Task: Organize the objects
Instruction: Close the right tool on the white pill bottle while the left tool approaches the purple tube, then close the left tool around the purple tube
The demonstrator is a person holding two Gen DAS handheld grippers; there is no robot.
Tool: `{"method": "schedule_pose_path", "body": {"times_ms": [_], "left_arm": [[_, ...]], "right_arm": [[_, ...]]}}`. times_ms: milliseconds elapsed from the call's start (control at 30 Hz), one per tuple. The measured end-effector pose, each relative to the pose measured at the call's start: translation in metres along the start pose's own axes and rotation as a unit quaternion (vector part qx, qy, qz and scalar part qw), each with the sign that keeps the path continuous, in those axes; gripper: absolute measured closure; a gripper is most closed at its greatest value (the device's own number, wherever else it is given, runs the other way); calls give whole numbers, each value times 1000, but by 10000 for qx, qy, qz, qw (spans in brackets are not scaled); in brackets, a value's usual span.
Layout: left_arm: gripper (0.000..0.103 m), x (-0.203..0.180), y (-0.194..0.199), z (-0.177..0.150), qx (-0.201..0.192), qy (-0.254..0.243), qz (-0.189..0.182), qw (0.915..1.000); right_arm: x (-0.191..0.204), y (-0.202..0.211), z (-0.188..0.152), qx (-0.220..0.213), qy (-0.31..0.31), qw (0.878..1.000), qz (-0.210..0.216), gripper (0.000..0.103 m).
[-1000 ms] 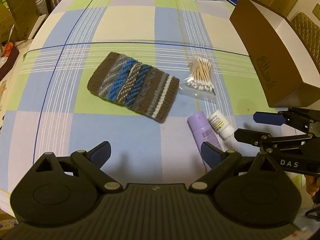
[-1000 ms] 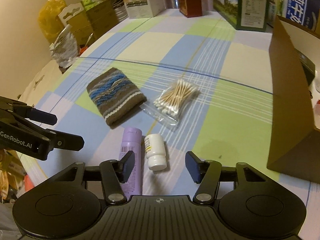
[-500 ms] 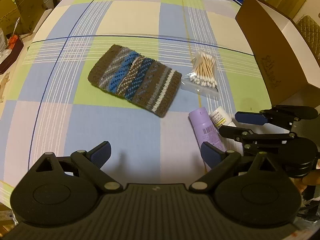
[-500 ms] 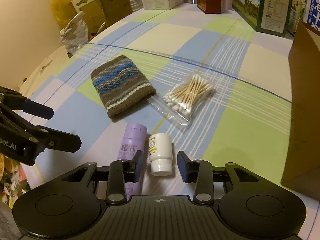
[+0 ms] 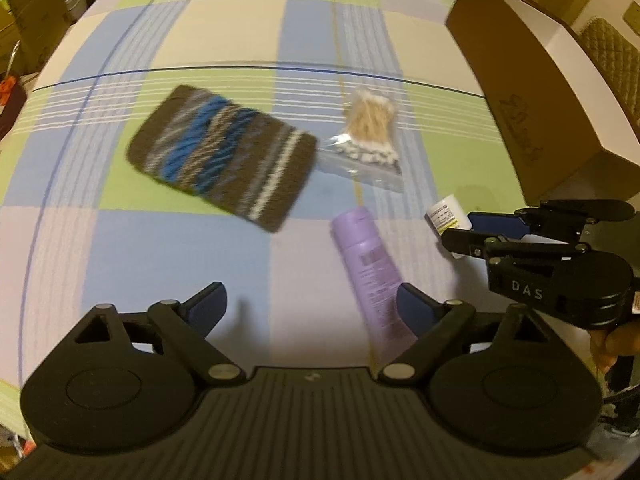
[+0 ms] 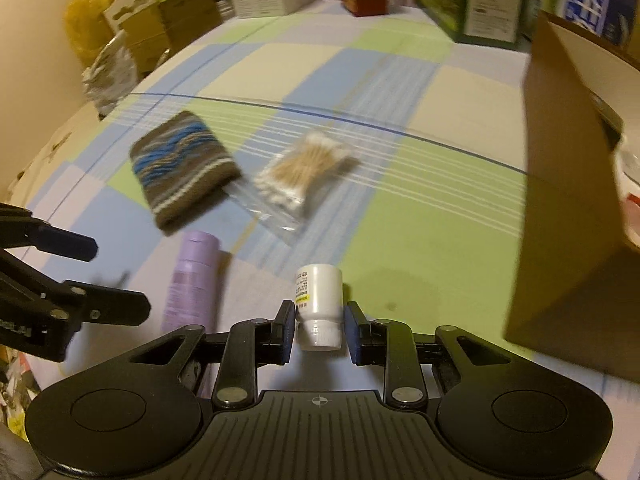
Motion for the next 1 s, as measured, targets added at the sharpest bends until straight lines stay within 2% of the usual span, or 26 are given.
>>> {"method": "schedule_pose_path", "body": {"times_ms": [267, 467, 533, 667, 833, 900, 1000], "left_arm": [[37, -35, -24, 6, -18, -221, -77, 9997], [64, -52, -39, 10, 72, -414, 56, 9991], [74, -57, -42, 13, -19, -552, 58, 9985], [76, -70, -45, 17, -268, -963, 3, 9950], [75, -71, -48, 13, -142, -1089, 45, 9939], [75, -71, -48, 13, -122, -1110, 77, 9937], [73, -70, -49, 15, -100, -1095, 101, 9939]], "right_arm": [[-22, 13, -10, -19, -197, 9998, -65, 79], [-30, 16, -11, -61, -271, 9996, 1, 79], [-32, 16, -12, -56, -304, 9995, -14, 79], [-38, 16, -12, -69, -403, 9992, 21, 79], [-41, 14, -12, -42, -449, 9990, 40, 76], [-41, 12, -11, -54, -449, 9990, 36, 70], [-39, 9, -9, -78, -406, 9991, 1, 69]]}}
Point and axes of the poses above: each gripper's, at about its wrist camera, not at the fingertips, and y roughly against the way its jaws point, x to its left, z to its top, the point moved 6 cm from there along -y, roughly the way its jaws point, and after that the axes turned 4 degrees about -y, right-handed, at the moved point
